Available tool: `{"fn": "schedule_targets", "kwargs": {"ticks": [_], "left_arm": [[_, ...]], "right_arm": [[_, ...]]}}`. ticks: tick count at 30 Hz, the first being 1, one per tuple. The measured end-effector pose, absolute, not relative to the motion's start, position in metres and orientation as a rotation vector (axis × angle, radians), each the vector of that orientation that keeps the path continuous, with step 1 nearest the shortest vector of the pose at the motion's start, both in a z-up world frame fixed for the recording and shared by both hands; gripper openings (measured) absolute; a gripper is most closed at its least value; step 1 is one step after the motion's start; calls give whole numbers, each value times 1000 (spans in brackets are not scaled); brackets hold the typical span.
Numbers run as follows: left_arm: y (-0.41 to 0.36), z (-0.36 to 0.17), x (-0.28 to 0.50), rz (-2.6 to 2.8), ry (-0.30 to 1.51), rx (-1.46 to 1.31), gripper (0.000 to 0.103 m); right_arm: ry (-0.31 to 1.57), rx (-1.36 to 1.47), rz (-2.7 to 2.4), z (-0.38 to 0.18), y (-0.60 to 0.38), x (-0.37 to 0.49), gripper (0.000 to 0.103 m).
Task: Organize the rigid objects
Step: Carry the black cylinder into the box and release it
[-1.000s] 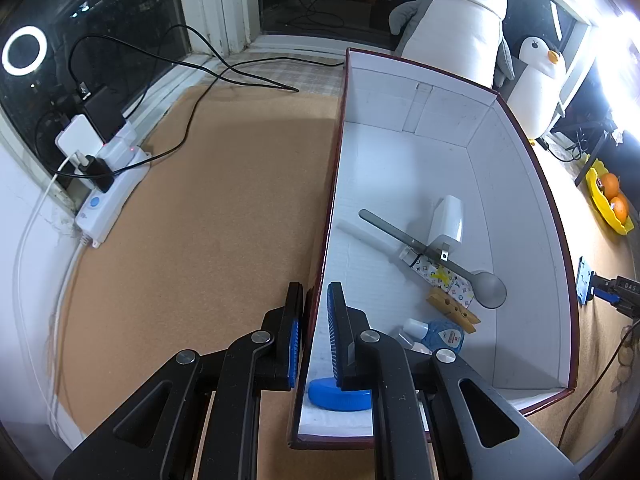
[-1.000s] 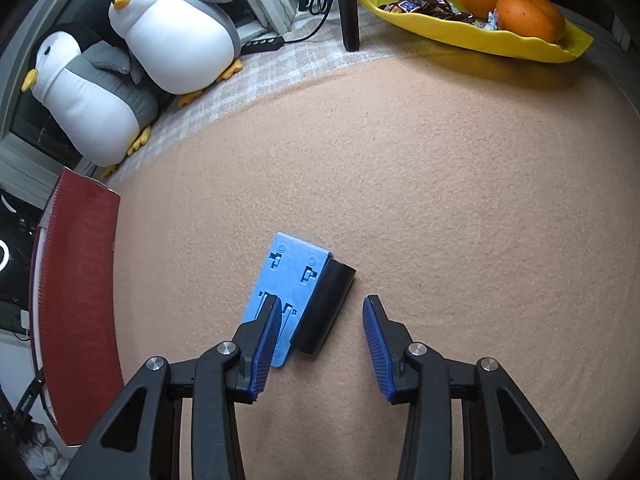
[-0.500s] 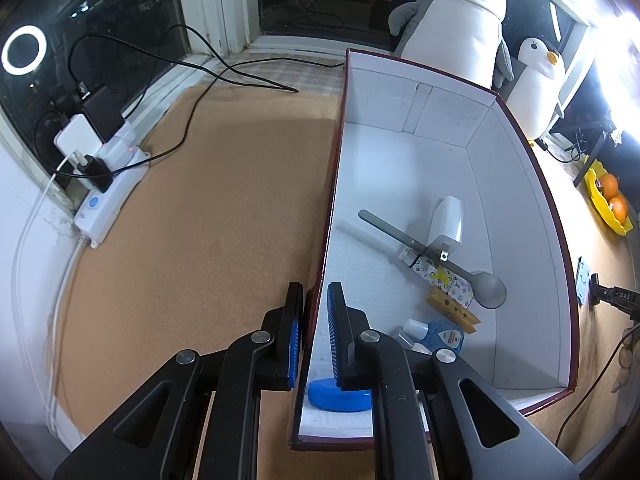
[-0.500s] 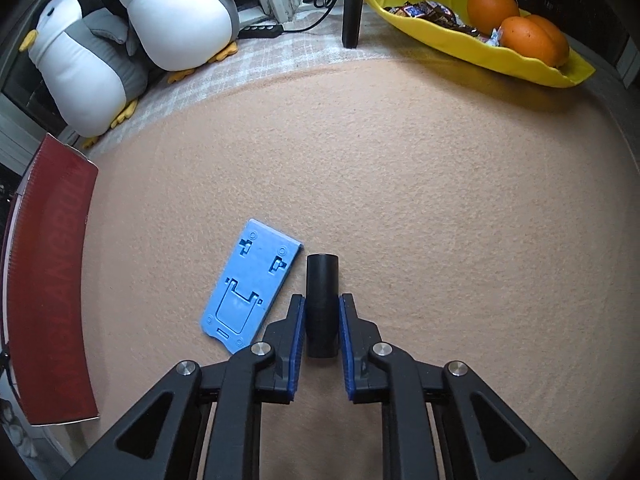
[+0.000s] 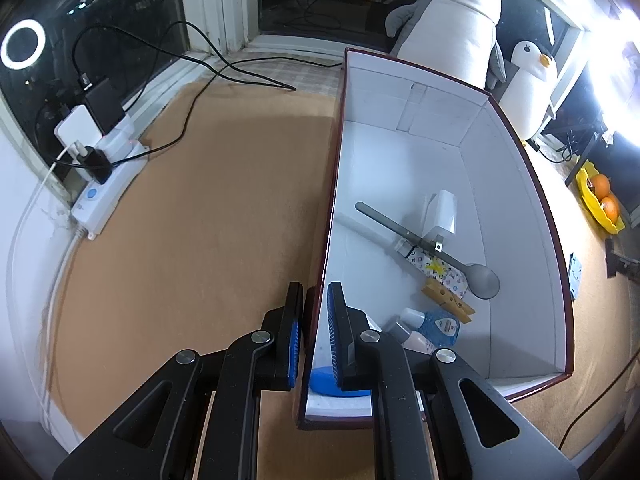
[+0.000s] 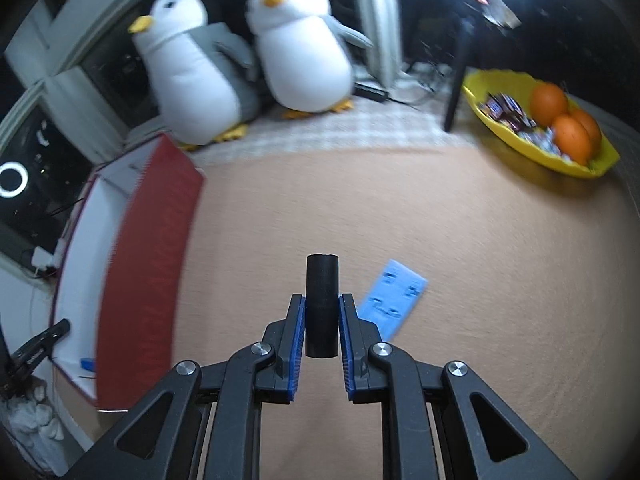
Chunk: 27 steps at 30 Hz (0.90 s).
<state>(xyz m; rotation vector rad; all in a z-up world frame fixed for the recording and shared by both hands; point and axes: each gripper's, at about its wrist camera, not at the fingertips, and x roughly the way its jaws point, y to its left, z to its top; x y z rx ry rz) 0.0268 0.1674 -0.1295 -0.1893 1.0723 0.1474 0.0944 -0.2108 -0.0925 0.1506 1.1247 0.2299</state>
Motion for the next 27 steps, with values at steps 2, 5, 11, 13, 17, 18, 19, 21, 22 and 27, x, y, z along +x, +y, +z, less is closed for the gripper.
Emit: {"fn": "schedule_targets", "kwargs": {"ticks": [2, 5, 11, 13, 17, 18, 19, 21, 22, 27], "left_arm": [[167, -129, 25, 145, 1070, -191, 11], [167, -129, 24, 145, 1068, -191, 11], [167, -129, 19, 139, 1060, -197, 11], [168, -129, 18, 137, 1058, -199, 11], [168, -129, 16, 133, 1054, -206, 11], [169, -129, 16, 132, 1053, -208, 11], [169, -129, 16, 131, 1053, -210, 11], [170, -130, 15, 130, 1052, -214, 11], [170, -130, 15, 129, 1052, -215, 11], [170, -132, 14, 128, 1056, -222, 11]], "right_arm": [[1107, 137, 272, -82, -193, 91, 15], [1089, 110, 342, -69, -165, 85, 15], [1075, 61, 456, -58, -115, 70, 15], [1074, 45, 489, -58, -98, 66, 15], [1076, 21, 541, -59, -71, 61, 15], [1076, 15, 552, -59, -64, 60, 15], [1075, 7, 564, -59, -58, 60, 15], [1073, -14, 582, -59, -46, 58, 15], [1072, -25, 591, -59, -40, 57, 15], [1083, -59, 626, -66, -17, 55, 15]]}}
